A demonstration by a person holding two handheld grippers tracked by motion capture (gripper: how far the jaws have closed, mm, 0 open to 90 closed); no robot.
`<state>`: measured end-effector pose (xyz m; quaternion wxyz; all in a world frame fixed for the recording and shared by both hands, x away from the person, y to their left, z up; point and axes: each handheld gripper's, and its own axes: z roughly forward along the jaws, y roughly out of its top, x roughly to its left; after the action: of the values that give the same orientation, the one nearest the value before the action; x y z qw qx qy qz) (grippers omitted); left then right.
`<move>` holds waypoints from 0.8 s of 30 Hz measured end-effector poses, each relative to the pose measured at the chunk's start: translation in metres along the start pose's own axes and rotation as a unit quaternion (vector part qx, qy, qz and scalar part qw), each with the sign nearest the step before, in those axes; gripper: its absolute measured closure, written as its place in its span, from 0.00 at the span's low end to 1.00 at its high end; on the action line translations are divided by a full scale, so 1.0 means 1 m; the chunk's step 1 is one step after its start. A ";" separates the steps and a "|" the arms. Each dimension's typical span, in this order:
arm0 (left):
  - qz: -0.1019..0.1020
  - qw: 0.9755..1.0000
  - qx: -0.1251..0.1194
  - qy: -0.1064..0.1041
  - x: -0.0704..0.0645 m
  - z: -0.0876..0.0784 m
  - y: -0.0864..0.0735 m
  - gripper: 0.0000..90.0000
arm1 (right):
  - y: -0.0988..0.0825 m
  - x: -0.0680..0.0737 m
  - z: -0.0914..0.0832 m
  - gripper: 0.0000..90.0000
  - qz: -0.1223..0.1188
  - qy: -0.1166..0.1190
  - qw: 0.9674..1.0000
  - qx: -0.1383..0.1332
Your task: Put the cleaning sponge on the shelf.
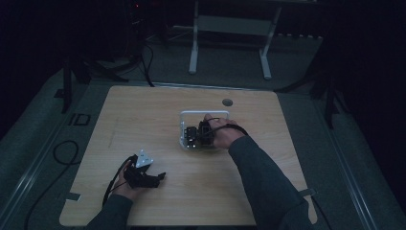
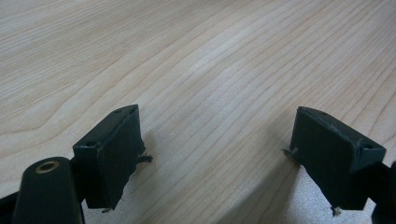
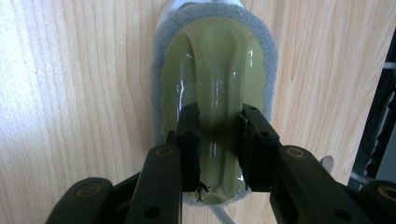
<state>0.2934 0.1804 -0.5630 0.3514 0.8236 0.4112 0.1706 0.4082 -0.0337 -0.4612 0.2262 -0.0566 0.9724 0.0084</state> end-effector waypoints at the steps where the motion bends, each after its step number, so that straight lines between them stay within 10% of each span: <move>1: 0.000 1.000 0.000 0.000 0.000 0.000 0.000 0.19 | 0.000 -0.001 0.001 0.80 0.002 0.000 1.000 -0.002; 15: 0.000 1.000 0.001 0.000 0.000 0.000 0.000 0.19 | -0.003 -0.006 0.010 0.79 0.030 -0.020 0.999 -0.002; 24: 0.000 1.000 -0.001 0.000 0.000 0.000 0.000 0.19 | -0.010 -0.009 -0.002 0.61 0.051 -0.014 0.998 -0.026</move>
<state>0.2934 0.1804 -0.5631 0.3519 0.8232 0.4114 0.1710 0.4162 -0.0424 -0.4555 0.2379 -0.0123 0.9701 0.0461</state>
